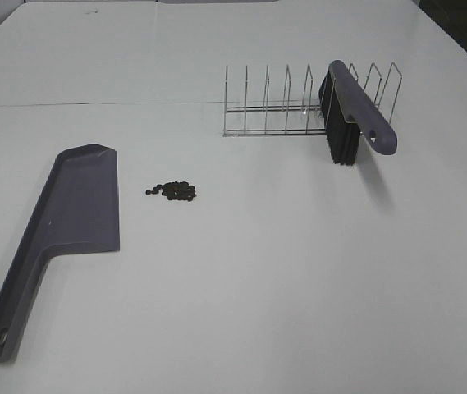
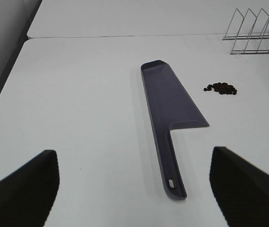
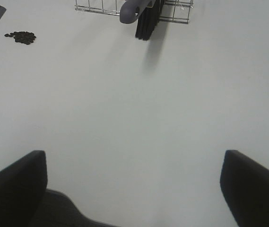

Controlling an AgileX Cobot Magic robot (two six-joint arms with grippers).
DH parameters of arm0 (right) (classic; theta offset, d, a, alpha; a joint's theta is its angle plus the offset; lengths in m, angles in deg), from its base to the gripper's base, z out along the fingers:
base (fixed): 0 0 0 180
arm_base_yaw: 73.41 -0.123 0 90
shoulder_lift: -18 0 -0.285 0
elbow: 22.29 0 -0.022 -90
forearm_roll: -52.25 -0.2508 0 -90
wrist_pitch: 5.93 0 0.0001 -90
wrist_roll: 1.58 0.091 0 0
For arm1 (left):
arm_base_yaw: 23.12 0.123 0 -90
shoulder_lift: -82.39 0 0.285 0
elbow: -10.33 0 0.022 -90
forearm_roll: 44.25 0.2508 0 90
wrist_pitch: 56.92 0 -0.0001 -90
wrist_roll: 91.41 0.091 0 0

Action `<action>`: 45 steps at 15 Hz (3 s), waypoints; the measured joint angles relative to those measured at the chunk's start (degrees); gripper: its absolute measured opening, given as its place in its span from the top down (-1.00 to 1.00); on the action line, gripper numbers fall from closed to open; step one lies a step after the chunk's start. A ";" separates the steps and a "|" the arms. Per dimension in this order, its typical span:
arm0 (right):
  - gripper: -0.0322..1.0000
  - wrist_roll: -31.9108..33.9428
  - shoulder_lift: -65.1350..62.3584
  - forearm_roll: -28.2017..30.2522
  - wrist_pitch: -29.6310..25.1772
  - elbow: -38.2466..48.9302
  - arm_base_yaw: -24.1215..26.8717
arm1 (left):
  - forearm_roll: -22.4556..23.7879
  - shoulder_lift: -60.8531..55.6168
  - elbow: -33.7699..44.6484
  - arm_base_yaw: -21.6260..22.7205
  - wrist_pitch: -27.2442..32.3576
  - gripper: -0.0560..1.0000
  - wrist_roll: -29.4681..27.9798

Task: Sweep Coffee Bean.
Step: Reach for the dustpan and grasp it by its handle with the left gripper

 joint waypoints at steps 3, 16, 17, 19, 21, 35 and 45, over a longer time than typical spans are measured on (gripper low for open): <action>-0.86 0.00 0.00 0.00 0.00 0.00 0.00 | 0.00 0.00 0.00 0.00 0.00 -0.59 0.00; -0.86 0.00 0.00 0.00 0.00 0.00 0.00 | 0.00 0.29 0.00 0.00 0.00 -0.58 0.00; -0.86 0.00 0.00 0.00 0.00 0.00 0.00 | 0.06 2.01 0.00 0.00 0.00 -0.58 -0.23; -0.86 0.00 0.00 0.00 0.00 0.00 0.00 | 0.34 9.34 0.00 0.00 0.00 -0.58 -0.92; -0.86 0.00 0.00 0.00 0.00 0.00 0.00 | 0.69 17.65 0.06 0.00 0.00 -0.58 -2.86; -0.86 0.00 0.00 0.00 0.00 0.00 0.00 | -9.80 83.42 -12.32 -4.18 -19.08 -0.55 -9.11; -0.86 0.00 0.00 0.00 0.00 0.00 0.00 | -9.85 107.49 -17.65 -6.02 -30.25 -0.54 -11.80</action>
